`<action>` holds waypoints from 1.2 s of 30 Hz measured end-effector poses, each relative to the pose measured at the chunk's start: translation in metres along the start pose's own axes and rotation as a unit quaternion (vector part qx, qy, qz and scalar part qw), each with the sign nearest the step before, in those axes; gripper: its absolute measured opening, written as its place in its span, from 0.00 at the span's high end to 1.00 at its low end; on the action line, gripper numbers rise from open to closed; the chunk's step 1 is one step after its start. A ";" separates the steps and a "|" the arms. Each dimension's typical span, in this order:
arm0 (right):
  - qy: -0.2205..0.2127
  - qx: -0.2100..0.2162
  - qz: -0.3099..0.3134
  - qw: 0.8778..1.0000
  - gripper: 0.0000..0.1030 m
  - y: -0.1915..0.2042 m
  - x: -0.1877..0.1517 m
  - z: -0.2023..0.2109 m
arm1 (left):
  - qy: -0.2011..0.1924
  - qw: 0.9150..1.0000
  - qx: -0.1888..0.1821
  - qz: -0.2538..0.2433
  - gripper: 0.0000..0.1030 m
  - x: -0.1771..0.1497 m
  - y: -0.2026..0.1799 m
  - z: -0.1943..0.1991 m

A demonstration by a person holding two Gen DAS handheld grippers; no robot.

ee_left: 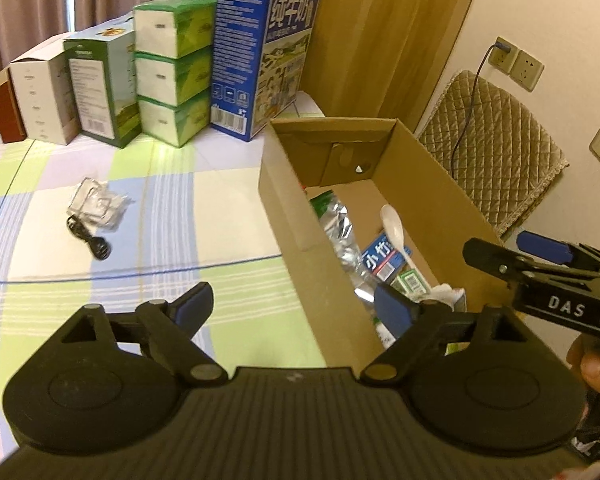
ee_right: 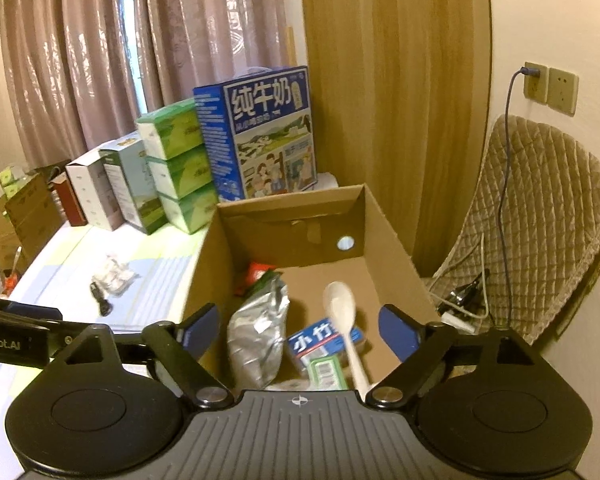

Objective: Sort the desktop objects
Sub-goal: 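Move both open tools back over the clear plastic holder and black cable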

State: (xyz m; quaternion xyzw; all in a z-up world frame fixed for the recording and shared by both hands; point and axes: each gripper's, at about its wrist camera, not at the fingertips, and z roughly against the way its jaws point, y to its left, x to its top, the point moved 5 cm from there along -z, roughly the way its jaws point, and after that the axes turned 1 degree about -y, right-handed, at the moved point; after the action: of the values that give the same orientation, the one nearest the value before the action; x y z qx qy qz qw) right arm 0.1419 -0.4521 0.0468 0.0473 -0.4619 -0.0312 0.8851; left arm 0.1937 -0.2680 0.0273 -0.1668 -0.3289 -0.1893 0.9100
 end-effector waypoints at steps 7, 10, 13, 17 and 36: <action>0.011 0.008 0.003 1.000 0.02 0.027 -0.018 0.018 | -0.001 1.000 0.009 0.006 0.03 -0.025 0.016 0.022; 0.013 0.007 0.004 1.000 0.02 0.037 -0.025 0.024 | 0.000 1.000 0.018 0.009 0.01 -0.035 0.025 0.030; 0.018 0.008 0.002 1.000 0.02 0.046 -0.031 0.028 | -0.002 0.999 0.039 0.001 0.01 -0.046 0.035 0.037; 0.024 0.015 0.004 1.000 0.02 0.058 -0.040 0.031 | 0.002 0.999 0.050 0.008 0.01 -0.059 0.049 0.045; 0.031 0.070 0.016 0.997 0.02 0.125 -0.051 0.029 | -0.004 0.995 0.088 0.041 0.01 -0.090 0.119 0.080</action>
State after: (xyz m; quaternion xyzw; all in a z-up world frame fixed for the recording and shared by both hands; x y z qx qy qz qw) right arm 0.0904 -0.3249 0.0364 0.1024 -0.4362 0.0164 0.8939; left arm 0.1409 -0.1087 0.0046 -0.1006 -0.3409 -0.1217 0.9268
